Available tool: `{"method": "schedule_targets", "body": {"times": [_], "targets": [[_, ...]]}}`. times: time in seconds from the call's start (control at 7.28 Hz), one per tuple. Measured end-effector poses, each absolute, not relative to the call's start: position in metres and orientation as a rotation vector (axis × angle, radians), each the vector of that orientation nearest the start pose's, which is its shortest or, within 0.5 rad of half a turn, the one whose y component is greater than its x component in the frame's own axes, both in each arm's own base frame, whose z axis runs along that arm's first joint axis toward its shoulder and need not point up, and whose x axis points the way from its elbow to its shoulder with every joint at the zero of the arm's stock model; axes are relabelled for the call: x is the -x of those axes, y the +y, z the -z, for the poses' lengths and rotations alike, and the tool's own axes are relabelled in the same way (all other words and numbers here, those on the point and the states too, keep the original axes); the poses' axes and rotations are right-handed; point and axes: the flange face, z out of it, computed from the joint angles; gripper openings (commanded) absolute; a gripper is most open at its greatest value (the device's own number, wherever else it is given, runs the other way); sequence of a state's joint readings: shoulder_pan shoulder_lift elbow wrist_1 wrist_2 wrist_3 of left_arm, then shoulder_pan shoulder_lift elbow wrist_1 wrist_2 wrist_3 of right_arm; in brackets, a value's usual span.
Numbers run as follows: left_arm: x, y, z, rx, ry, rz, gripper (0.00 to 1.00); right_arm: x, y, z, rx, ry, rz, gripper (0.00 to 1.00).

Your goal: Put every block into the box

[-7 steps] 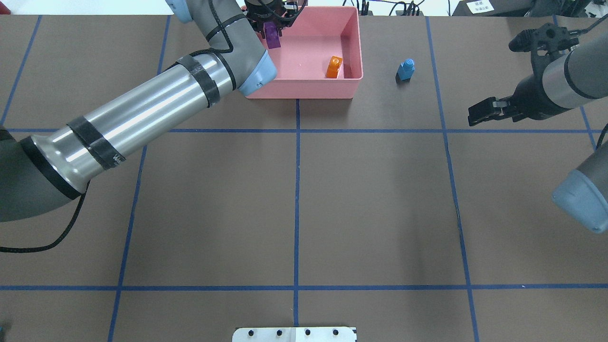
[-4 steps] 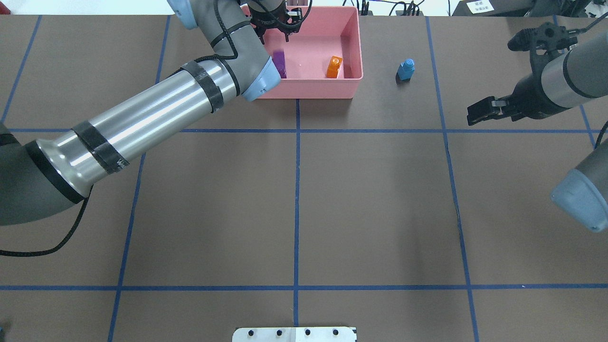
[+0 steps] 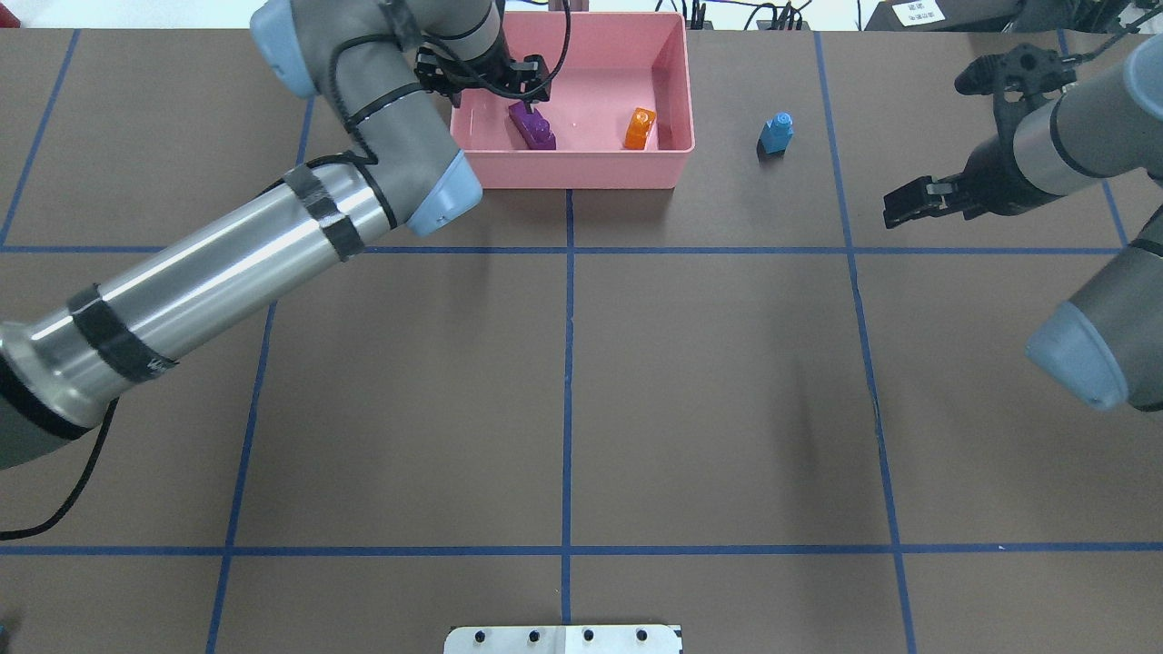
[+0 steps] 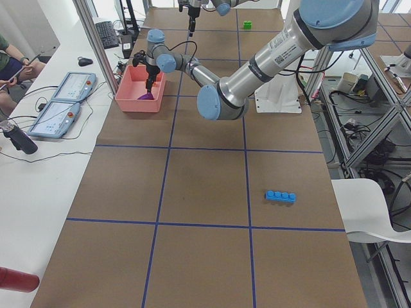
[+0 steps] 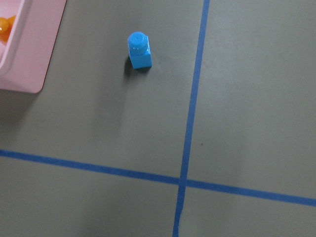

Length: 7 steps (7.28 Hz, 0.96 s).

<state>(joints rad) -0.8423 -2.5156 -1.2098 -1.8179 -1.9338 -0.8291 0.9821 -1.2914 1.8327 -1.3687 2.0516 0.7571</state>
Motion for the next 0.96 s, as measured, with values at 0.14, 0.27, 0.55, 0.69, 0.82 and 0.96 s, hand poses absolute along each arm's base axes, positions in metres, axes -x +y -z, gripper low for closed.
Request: {"method": "schedule_targets", "body": {"times": [0.14,0.27,0.55,0.69,0.82,0.96], "targets": [[-0.436,-0.646,-0.211,-0.367,0.805,-0.112,0.99,0.271,-0.569,-0.367,-0.275,-0.802,0.009,1.00],[-0.401,-0.621,-0.243,-0.394,0.792,-0.170,0.99,0.289,-0.604,-0.365,-0.265,-0.783,-0.007,1.00],[-0.340,-0.576,-0.293,-0.435,0.771,-0.250,0.99,0.322,-0.664,-0.363,-0.283,-0.753,-0.031,1.00],[-0.328,-0.565,-0.302,-0.439,0.769,-0.263,0.99,0.339,-0.690,-0.373,-0.313,-0.763,-0.028,0.99],[-0.324,-0.560,-0.305,-0.438,0.770,-0.268,0.99,0.355,-0.711,-0.379,-0.329,-0.769,-0.024,0.99],[-0.323,-0.558,-0.307,-0.436,0.771,-0.268,0.99,0.371,-0.726,-0.385,-0.335,-0.767,-0.020,0.98]]}}
